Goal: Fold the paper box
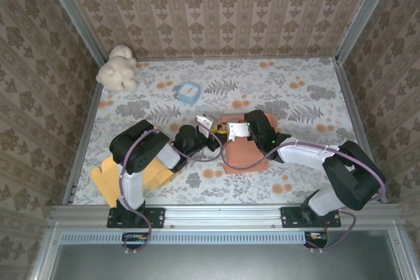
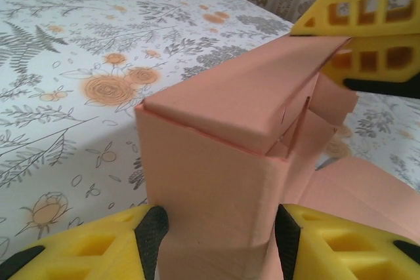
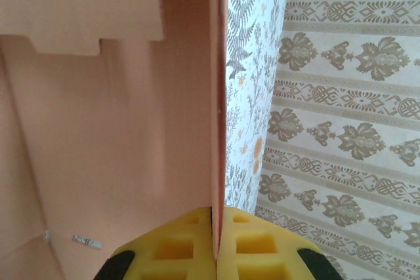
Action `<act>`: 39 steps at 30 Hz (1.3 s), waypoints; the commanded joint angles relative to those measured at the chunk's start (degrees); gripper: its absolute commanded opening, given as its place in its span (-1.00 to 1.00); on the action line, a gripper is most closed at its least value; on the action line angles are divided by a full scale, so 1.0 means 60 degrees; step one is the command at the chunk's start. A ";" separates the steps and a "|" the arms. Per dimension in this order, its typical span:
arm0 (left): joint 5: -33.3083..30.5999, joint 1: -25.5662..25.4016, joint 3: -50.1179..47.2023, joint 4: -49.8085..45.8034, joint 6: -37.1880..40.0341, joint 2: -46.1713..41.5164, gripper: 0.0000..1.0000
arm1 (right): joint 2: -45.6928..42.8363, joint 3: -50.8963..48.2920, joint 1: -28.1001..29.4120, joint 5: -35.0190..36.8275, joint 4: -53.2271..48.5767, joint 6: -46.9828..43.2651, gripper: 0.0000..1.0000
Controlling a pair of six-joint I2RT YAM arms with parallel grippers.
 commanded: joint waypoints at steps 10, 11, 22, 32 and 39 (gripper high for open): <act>-0.1617 -0.0202 0.0459 0.0137 0.0377 0.0381 -0.01 | -0.0184 -0.0243 0.0180 -0.0265 -0.0368 0.0396 -1.00; -0.1711 -0.0226 0.0465 0.0141 0.0419 0.0367 -0.01 | -0.0177 -0.0246 0.0180 -0.0266 -0.0369 0.0413 -1.00; -0.4152 -0.0678 0.0425 0.0163 0.1138 0.0478 -0.41 | 0.0044 -0.0261 0.0166 -0.0180 -0.0263 0.0682 -1.00; -0.6467 -0.0936 0.0314 0.0158 0.1349 0.0540 -0.83 | 0.0110 -0.0248 0.0122 -0.0202 -0.0117 0.1345 -1.00; -0.5898 -0.1053 0.0461 0.0169 0.1847 0.0660 -0.92 | -0.0137 0.0240 0.0107 -0.1513 -0.1068 0.3865 -0.32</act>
